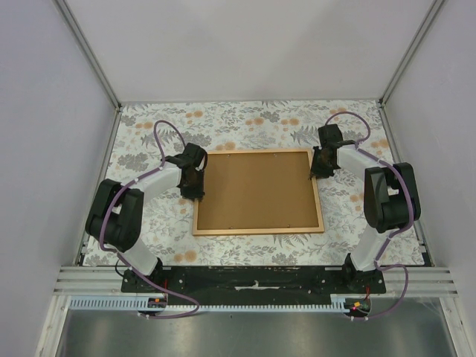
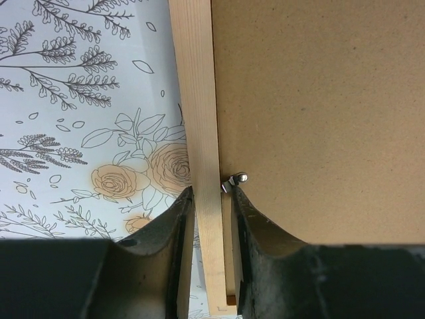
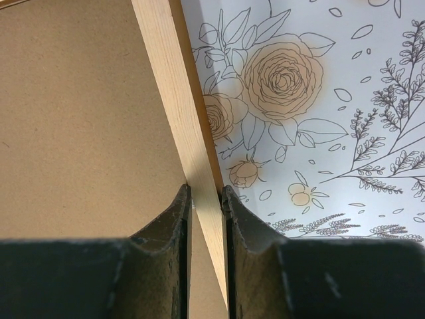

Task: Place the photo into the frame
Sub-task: Press the fastener onto the backboard.

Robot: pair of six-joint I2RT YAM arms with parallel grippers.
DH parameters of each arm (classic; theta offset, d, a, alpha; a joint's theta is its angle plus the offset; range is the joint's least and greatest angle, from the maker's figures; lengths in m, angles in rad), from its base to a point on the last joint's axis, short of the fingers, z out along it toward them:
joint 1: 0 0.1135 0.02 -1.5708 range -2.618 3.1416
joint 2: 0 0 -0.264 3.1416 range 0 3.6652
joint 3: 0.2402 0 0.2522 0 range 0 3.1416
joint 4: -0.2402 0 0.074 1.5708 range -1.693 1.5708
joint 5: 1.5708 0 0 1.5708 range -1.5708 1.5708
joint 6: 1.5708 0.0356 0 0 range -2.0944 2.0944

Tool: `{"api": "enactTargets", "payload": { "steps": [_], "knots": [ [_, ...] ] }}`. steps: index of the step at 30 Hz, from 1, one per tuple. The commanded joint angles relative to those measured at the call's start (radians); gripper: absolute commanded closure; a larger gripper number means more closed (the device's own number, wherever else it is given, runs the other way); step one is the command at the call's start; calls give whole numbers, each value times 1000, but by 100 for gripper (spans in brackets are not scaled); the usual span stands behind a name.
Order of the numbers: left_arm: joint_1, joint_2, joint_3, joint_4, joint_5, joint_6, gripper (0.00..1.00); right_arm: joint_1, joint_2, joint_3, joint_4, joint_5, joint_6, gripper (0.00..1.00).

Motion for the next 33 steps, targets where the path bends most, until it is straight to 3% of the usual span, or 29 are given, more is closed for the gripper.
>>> {"api": "enactTargets", "payload": {
  "steps": [1, 9, 16, 28, 33],
  "knots": [
    [1, 52, -20, 34, -66, -51, 81, -18, -5, 27, 26, 4, 10, 100],
    [1, 46, -52, 94, -105, -143, 98, -18, -6, 16, 35, -5, 4, 100],
    [1, 38, -49, 104, -185, -200, 98, -21, -11, 13, 35, 1, -2, 100],
    [1, 55, -47, 123, -218, -260, 95, -23, -16, 12, 40, 0, -10, 100],
    [3, 49, -43, 118, -218, -248, 81, -23, -17, 15, 41, 1, -13, 100]
  ]
}}
